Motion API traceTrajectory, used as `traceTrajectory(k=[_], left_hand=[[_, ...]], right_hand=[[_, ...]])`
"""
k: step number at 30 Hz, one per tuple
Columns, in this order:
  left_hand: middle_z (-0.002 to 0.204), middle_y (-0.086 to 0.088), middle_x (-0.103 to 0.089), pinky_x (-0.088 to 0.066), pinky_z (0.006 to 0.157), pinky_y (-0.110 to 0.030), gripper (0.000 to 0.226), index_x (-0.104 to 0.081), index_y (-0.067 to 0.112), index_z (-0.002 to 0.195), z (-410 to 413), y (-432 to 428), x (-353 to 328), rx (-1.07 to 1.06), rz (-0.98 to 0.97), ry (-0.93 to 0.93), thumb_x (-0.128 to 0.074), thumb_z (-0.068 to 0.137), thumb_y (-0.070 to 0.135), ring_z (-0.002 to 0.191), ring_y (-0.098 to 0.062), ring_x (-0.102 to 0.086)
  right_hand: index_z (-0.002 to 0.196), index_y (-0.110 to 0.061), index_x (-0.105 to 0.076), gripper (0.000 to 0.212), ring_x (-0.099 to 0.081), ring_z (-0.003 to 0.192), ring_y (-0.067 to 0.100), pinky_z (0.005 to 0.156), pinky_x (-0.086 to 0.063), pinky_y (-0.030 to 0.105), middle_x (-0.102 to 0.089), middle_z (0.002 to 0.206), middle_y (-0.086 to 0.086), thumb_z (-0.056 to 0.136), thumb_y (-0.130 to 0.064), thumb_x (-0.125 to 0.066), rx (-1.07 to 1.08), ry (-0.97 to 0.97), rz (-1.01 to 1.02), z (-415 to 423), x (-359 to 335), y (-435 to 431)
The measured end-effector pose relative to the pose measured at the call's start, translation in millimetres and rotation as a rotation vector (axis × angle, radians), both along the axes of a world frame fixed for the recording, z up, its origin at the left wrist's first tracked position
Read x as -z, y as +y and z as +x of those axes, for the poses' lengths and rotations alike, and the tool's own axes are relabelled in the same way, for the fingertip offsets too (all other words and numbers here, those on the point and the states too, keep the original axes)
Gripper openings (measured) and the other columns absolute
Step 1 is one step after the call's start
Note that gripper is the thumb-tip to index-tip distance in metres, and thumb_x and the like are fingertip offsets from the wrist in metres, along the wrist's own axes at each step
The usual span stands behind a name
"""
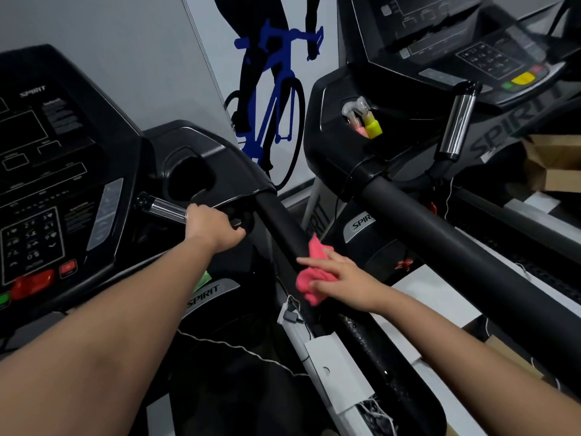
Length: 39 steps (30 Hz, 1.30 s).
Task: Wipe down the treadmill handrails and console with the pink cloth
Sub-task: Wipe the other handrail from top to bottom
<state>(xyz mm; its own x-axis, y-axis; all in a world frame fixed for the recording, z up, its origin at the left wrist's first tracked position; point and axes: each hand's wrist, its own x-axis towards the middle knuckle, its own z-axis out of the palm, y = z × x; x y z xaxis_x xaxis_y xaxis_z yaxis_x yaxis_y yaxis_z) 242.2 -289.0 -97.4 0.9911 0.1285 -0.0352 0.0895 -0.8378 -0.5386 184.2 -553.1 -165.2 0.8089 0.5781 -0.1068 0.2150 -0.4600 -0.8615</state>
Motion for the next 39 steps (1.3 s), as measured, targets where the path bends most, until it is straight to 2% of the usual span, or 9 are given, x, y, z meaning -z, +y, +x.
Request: traceTrajectory(k=[8, 11, 15, 19, 22, 25, 30, 35, 39], left_hand=[[0.07, 0.002, -0.06, -0.033, 0.079, -0.033, 0.056, -0.066, 0.02, 0.074, 1.6, -0.7, 3.1, -0.012, 0.002, -0.019, -0.028, 0.085, 0.059, 0.076, -0.019, -0.057], [0.067, 0.003, -0.059, -0.033, 0.08, -0.033, 0.057, -0.065, 0.02, 0.071, 1.6, -1.8, 3.5, -0.017, -0.003, -0.029, -0.027, 0.085, 0.061, 0.072, -0.018, -0.055], [0.066, 0.002, -0.059, -0.033, 0.08, -0.033, 0.059, -0.065, 0.019, 0.069, 1.7, -3.1, 3.8, -0.025, -0.006, -0.028, -0.027, 0.085, 0.061, 0.072, -0.018, -0.055], [0.069, 0.002, -0.06, -0.032, 0.078, -0.033, 0.059, -0.066, 0.019, 0.073, 0.8, -3.9, 4.2, -0.039, 0.008, -0.031, -0.027, 0.085, 0.061, 0.072, -0.018, -0.054], [0.072, 0.001, -0.062, -0.032, 0.078, -0.033, 0.059, -0.067, 0.019, 0.076, 1.3, -6.3, 4.3, -0.049, 0.023, -0.035, -0.027, 0.084, 0.062, 0.072, -0.019, -0.052], [0.075, 0.001, -0.062, -0.032, 0.08, -0.034, 0.058, -0.067, 0.019, 0.078, 1.8, -6.6, 4.2, -0.045, 0.024, -0.038, -0.028, 0.084, 0.062, 0.072, -0.02, -0.049], [0.078, 0.001, -0.064, -0.032, 0.082, -0.034, 0.057, -0.067, 0.019, 0.081, 0.4, -5.4, 4.3, -0.038, 0.015, -0.04, -0.029, 0.086, 0.061, 0.074, -0.019, -0.047], [0.072, 0.002, -0.062, -0.032, 0.08, -0.034, 0.06, -0.066, 0.019, 0.074, 1.7, -5.1, 4.3, -0.043, 0.025, -0.038, -0.027, 0.085, 0.062, 0.072, -0.018, -0.052], [0.069, 0.003, -0.06, -0.032, 0.079, -0.034, 0.062, -0.065, 0.02, 0.071, 3.4, -6.5, 5.1, -0.066, 0.025, -0.019, -0.024, 0.084, 0.065, 0.071, -0.018, -0.055]], right_hand=[[0.111, -0.02, -0.059, 0.025, -0.065, 0.07, 0.008, 0.066, -0.051, 0.019, -0.07, 0.086, 0.0, 0.095, -0.031, -0.042, 0.275, 0.771, 0.435, 19.7, 23.5, -11.0], [0.141, -0.021, -0.035, 0.047, -0.062, 0.083, 0.001, 0.072, -0.046, 0.006, -0.064, 0.103, -0.001, 0.095, -0.018, -0.047, 0.263, 0.51, 0.291, 32.8, 5.8, 9.4], [0.152, -0.03, -0.008, 0.089, -0.02, 0.143, 0.028, 0.117, -0.018, 0.039, -0.022, 0.154, 0.017, 0.083, -0.032, -0.063, -0.003, 0.018, -0.183, 41.9, -7.3, 34.0], [0.149, -0.029, -0.023, 0.088, -0.046, 0.124, 0.014, 0.109, -0.034, 0.028, -0.04, 0.145, 0.008, 0.07, -0.028, -0.062, 0.117, 0.188, 0.154, 50.1, -0.9, 28.4], [0.138, -0.026, -0.04, 0.067, -0.06, 0.102, 0.011, 0.091, -0.047, 0.021, -0.054, 0.129, 0.004, 0.073, -0.025, -0.055, 0.303, 0.485, 0.464, 55.2, 15.6, 23.8], [0.094, -0.011, -0.063, 0.03, -0.065, 0.054, 0.015, 0.049, -0.051, 0.019, -0.068, 0.075, 0.01, 0.077, -0.028, -0.046, 0.401, 0.906, 0.663, 44.6, 28.5, 11.8], [0.064, 0.0, -0.063, 0.047, -0.059, 0.041, 0.022, 0.041, -0.047, 0.018, -0.061, 0.052, 0.014, 0.085, -0.026, -0.031, 0.435, 1.076, 0.722, 22.5, 34.5, 1.7], [0.098, -0.007, -0.058, 0.023, -0.056, 0.047, 0.01, 0.043, -0.045, 0.012, -0.061, 0.062, 0.0, 0.096, -0.022, -0.04, 0.247, 0.719, 0.297, 40.7, -11.4, 13.1], [0.152, -0.017, -0.001, 0.088, -0.052, 0.12, 0.029, 0.107, -0.037, 0.039, -0.047, 0.137, 0.02, 0.087, -0.039, -0.057, 0.057, 0.167, -0.214, 48.2, -23.3, 49.4]])
